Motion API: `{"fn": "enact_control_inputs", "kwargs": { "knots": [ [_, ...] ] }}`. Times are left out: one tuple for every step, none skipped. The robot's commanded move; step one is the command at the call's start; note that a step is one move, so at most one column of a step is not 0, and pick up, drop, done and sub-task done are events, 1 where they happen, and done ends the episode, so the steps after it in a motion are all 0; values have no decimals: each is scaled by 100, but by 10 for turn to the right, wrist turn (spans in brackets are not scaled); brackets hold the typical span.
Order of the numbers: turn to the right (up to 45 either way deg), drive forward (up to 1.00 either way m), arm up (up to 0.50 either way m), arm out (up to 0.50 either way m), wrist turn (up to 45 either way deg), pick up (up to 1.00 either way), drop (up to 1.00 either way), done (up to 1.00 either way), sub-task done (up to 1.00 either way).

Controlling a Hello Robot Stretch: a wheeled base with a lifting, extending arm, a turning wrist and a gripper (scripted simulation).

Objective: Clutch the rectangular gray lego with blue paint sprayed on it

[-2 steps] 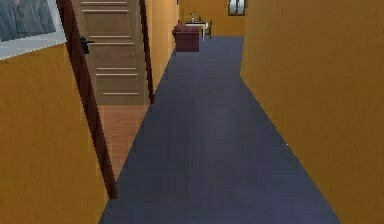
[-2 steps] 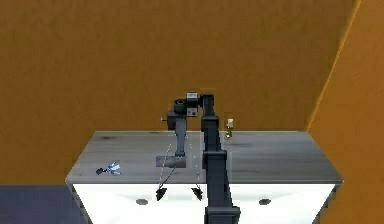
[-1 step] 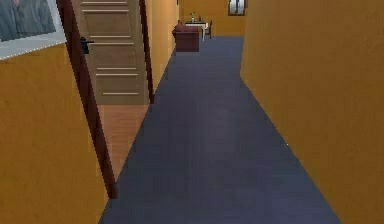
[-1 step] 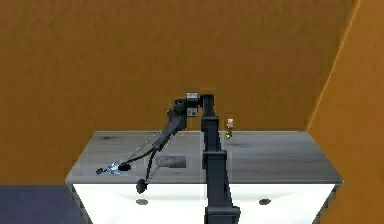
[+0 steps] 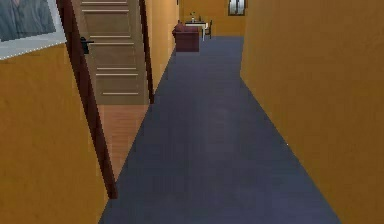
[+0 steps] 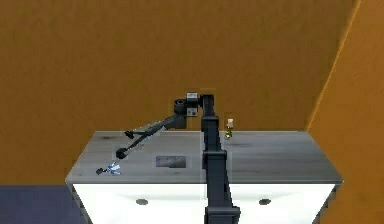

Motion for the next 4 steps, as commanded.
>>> {"fn": "enact_control_inputs", "kwargs": {
  "knots": [
    [0, 0, 0, 0, 450, 0, 0, 0, 0],
    [0, 0, 0, 0, 360, 0, 0, 0, 0],
    [0, 0, -30, 0, 0, 0, 0, 0, 0],
    [0, 0, 0, 0, 0, 100, 0, 0, 0]
  ]
}}
